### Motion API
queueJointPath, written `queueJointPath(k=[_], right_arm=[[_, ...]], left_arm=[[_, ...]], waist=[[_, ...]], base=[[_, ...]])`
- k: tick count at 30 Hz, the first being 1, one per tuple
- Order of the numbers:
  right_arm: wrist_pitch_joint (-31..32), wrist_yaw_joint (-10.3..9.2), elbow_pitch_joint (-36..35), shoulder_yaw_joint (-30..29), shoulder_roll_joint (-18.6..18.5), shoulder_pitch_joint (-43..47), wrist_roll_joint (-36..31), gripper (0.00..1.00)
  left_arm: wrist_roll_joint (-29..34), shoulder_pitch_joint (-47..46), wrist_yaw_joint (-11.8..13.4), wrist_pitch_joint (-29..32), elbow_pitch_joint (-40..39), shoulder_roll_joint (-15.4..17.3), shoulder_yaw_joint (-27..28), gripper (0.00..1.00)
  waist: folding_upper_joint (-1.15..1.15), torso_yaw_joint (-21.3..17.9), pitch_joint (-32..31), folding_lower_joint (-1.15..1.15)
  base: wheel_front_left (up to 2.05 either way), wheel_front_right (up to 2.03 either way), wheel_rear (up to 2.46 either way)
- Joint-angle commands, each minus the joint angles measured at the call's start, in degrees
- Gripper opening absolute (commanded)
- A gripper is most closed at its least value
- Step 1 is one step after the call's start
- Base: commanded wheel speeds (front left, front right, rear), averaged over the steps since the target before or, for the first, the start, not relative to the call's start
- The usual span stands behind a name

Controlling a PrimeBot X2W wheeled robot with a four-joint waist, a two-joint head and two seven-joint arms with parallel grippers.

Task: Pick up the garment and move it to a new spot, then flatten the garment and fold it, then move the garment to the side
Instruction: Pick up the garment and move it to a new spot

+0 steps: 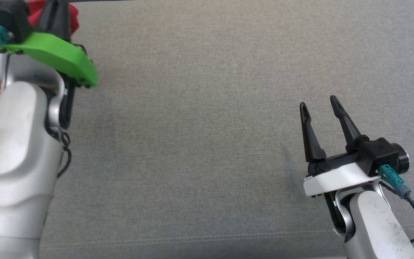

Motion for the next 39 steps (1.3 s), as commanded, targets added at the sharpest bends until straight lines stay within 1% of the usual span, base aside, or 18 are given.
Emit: queueJointPath(k=[1,5,8,14,16,18,19,20,22,27,33,36,39], right_arm=[[-0.1,-0.02,-0.3,0.0,-0.1,1.0,0.2,1.00],[-0.1,-0.02,-0.9,0.1,-0.1,1.7,1.2,1.00],[-0.1,-0.02,-1.2,0.1,-0.1,2.0,1.7,1.00],[-0.1,-0.02,-1.6,0.7,-0.1,2.4,2.9,1.00],[-0.1,-0.02,-1.8,0.8,-0.1,2.5,3.3,1.00],[-0.1,-0.02,-1.9,1.1,-0.1,2.7,3.7,1.00],[-0.1,-0.02,-1.9,1.1,-0.1,2.7,3.7,1.00],[-0.1,-0.02,-2.1,1.2,-0.1,2.7,3.9,1.00],[-0.1,-0.02,-2.3,1.0,-0.1,2.6,4.2,1.00],[-0.1,-0.02,-2.9,1.6,-0.1,2.1,5.8,1.00],[-0.1,-0.01,-3.3,2.0,-0.1,2.1,8.2,1.00],[-0.1,-0.02,-3.4,2.5,-0.1,2.4,9.6,1.00],[-0.1,-0.01,-3.5,3.0,-0.1,2.7,10.7,1.00]], left_arm=[[0.3,1.8,0.7,0.2,-1.8,-0.2,-0.4,0.00],[0.3,8.1,2.4,1.8,-10.2,-1.9,-2.8,0.00],[0.3,11.9,3.2,3.2,-14.8,-3.3,-5.0,0.00],[0.1,17.7,3.5,5.2,-19.9,-6.6,-10.4,0.00],[-0.2,19.0,3.0,5.7,-20.6,-7.8,-12.2,0.00],[0.4,19.6,2.4,6.5,-20.6,-8.5,-14.2,0.00],[0.4,19.6,2.4,6.5,-20.6,-8.5,-14.2,0.00],[0.0,20.0,1.7,6.9,-20.7,-9.4,-15.4,0.00],[0.4,19.7,0.8,7.6,-20.6,-9.9,-17.3,0.00],[1.2,17.0,-0.9,8.3,-18.7,-11.4,-20.3,0.00],[2.1,11.2,-2.7,8.7,-14.1,-13.1,-22.7,0.00],[1.5,7.7,-3.1,8.5,-10.9,-14.0,-23.3,0.00],[1.9,3.7,-3.0,7.5,-6.6,-14.2,-23.6,0.00]], waist=[[0.00,-1.8,-1.0,0.00],[0.00,-4.2,-1.4,0.00],[0.00,-6.4,-1.4,0.00],[0.00,-11.5,-1.1,0.00],[0.00,-13.4,-0.8,0.00],[0.00,-15.3,-0.4,0.00],[0.00,-15.3,-0.4,0.00],[0.00,-16.2,-0.1,0.00],[0.00,-18.0,0.5,0.00],[0.00,-23.0,1.8,0.00],[0.00,-28.7,3.5,0.00],[0.00,-31.7,4.0,0.00],[0.00,-34.2,4.7,0.00]], base=[[0.00,0.00,0.00],[0.00,0.00,0.00],[0.00,0.00,0.00],[0.00,0.00,0.00],[0.00,0.00,0.00],[0.00,0.00,0.00],[0.00,0.00,0.00],[0.00,0.00,0.00],[0.00,0.00,0.00],[0.00,0.00,0.00],[0.00,0.00,0.00],[0.00,0.00,0.00],[0.00,0.00,0.00]])
